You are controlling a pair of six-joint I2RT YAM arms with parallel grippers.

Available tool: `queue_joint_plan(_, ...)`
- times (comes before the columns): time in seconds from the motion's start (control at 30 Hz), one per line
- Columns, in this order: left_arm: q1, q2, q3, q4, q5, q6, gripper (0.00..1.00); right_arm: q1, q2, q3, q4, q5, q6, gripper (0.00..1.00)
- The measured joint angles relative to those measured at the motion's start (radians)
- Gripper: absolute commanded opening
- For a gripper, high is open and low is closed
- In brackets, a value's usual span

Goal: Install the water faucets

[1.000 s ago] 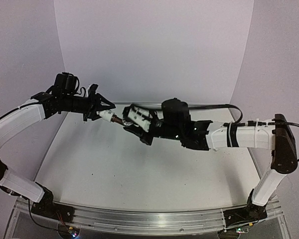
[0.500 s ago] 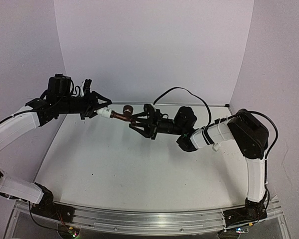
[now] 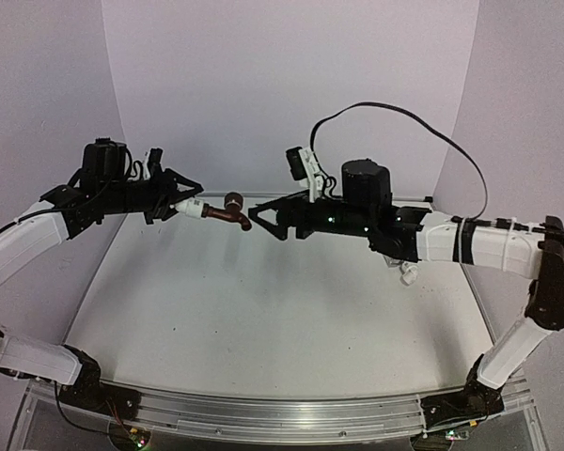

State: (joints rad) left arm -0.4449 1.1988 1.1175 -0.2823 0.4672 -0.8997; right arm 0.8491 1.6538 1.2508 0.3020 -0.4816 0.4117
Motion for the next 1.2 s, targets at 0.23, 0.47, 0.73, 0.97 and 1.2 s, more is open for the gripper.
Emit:
queue_joint_plan(0.23,0.002,0.031,0.003,-0.006,0.067,-0.020,0.00,0.215,-0.042,0.078,-0.164,0.397,-0.713,0.83)
queue_joint_plan(0.47,0.002,0.066,0.007,-0.007,0.137,-0.038,0.00,0.254,0.106,0.176,-0.215,0.614,-1.013,0.67)
queue_joint_plan(0.73,0.006,0.091,0.015,-0.006,0.184,-0.046,0.00,0.269,0.157,0.220,-0.215,0.695,-1.087,0.24)
queue_joint_plan(0.97,0.016,0.103,0.029,-0.020,0.186,-0.045,0.00,0.276,0.168,0.228,-0.226,0.699,-1.053,0.00)
queue_joint_plan(1.2,0.015,0.119,0.029,-0.027,0.190,-0.051,0.00,0.275,0.168,0.228,-0.256,0.689,-0.985,0.00)
